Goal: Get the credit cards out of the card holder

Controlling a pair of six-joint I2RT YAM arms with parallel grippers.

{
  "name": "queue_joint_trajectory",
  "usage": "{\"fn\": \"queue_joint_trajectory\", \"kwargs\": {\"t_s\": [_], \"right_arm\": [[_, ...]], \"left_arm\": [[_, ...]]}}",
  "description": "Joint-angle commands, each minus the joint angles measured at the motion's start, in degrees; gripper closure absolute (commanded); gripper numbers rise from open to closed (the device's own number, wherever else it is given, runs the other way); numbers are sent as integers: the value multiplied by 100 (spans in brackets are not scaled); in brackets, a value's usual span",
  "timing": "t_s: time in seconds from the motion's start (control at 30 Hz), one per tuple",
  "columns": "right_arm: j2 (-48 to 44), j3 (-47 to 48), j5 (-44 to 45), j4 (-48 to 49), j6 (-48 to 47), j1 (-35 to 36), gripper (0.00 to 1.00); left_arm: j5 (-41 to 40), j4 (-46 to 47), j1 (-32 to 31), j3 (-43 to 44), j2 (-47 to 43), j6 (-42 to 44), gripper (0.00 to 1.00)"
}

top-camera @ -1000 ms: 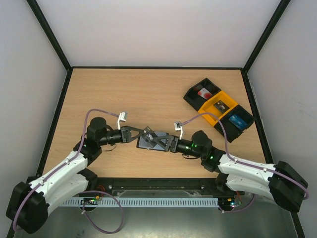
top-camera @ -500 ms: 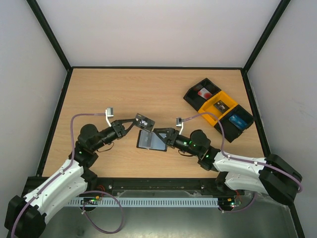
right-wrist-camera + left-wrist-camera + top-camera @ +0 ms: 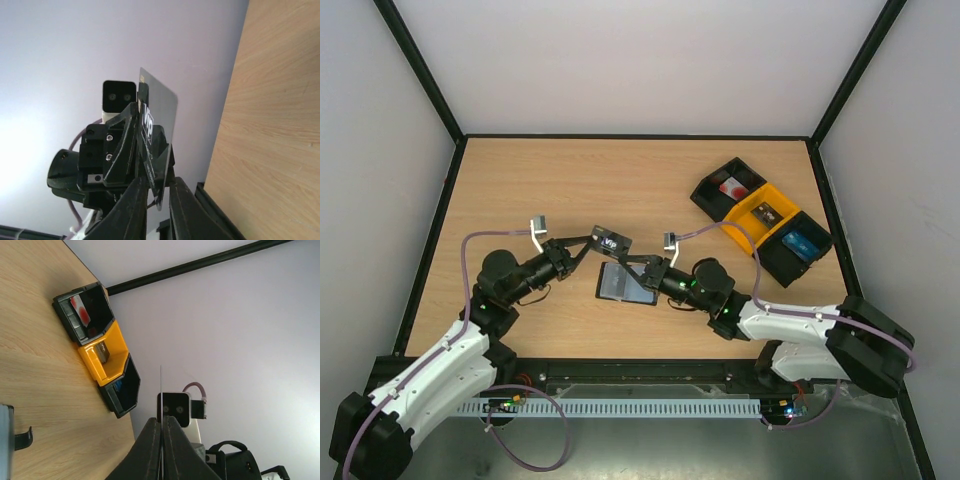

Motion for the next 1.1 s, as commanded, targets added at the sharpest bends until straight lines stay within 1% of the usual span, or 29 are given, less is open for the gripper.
{"fn": "queue_joint_trajectory", "kwargs": {"t_s": [0.0,0.03,0.13,0.2,0.3,0.33,0.4,0.43,0.5,0.57,0.6,0.73,0.87,0.97,1.07], "right_arm": [[161,46,338,648,25,93,93],[182,12,390,743,40,98,97],[162,-61,511,800,51,103,98],[83,-54,622,622,-57,100,98],[-86,65,835,89,-349,94,98],[-141,135,892,-97,-459,95,98],[-238,268,937,-460,-685,56,98],[-287,317,965,-717,-746,0,98],[-393,404,950,-1108,-846,-134,98],[-501,549,857,-1583,-980,-337,98],[-562,648,837,-1888,-1086,-430,98],[-817,1063,930,-3047,-1557,-837,98],[-985,1449,898,-4120,-1943,-1416,98],[-1149,1479,725,-4605,-2106,-2018,98],[-1328,1433,543,-4956,-2216,-2693,98]], "left_arm": [[-103,-201,2,87,-29,-101,98],[-80,-232,2,98,-24,-83,98],[-63,-325,-7,114,-59,-128,97],[-117,-539,-7,169,-129,-100,86],[-173,-757,-7,307,-248,133,79],[-209,-910,-2,389,-274,254,70],[-337,-1339,1,625,-288,569,41],[-412,-1586,-3,790,-263,733,32],[-537,-2008,2,1016,-185,1136,20],[-570,-2299,2,1218,-81,1456,3],[-568,-2461,2,1301,-28,1611,1],[-648,-2960,1,1494,164,2197,1],[-1088,-3410,2,1539,239,2711,1],[-1284,-3672,2,1622,323,3074,1],[-1302,-3830,2,1707,413,3350,1]]}}
